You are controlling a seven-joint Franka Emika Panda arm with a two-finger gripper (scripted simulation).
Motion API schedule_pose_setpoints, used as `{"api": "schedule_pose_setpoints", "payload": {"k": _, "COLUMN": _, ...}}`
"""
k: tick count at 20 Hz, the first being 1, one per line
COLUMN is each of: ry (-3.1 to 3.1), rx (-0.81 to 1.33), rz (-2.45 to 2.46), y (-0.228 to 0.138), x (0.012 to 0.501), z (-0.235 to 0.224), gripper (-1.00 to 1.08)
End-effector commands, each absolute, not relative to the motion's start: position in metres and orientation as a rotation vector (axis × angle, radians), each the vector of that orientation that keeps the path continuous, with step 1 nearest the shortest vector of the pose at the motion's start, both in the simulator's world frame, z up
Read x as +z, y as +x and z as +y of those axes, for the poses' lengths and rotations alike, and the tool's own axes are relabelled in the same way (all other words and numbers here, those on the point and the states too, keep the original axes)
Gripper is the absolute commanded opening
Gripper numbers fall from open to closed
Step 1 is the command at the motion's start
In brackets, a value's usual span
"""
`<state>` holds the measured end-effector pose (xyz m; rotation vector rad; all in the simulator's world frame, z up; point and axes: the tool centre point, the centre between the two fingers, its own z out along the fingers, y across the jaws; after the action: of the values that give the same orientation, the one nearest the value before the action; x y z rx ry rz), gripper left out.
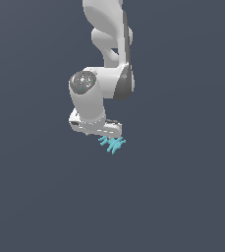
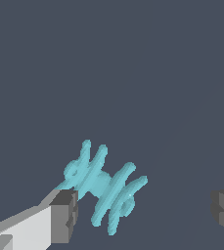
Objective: Pick up the object and move it to a goal position.
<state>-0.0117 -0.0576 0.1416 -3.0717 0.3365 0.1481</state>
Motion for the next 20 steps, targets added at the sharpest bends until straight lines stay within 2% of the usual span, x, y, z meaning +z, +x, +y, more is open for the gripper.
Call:
{"api": "schedule_pose_setpoints", "payload": {"k": 1, "ry": -3.023, "rx": 0.219, "rz": 0.433, "y": -0.017, "x": 0.130, "z": -0.063, "gripper": 1.08}}
{"api": "schedule_pose_setpoints", "payload": {"k": 12, "ry": -2.585, "rx": 0.639, "rz": 0.946, "y": -0.047, "x": 0.067, "z": -0.081, "gripper": 1.08}}
{"api": "schedule_pose_setpoints", "payload": {"k": 20, "ry": -2.174, "rx": 0.893, "rz": 1.175, "y": -0.060, "x": 0.041, "z": -0.083, "gripper": 1.08}}
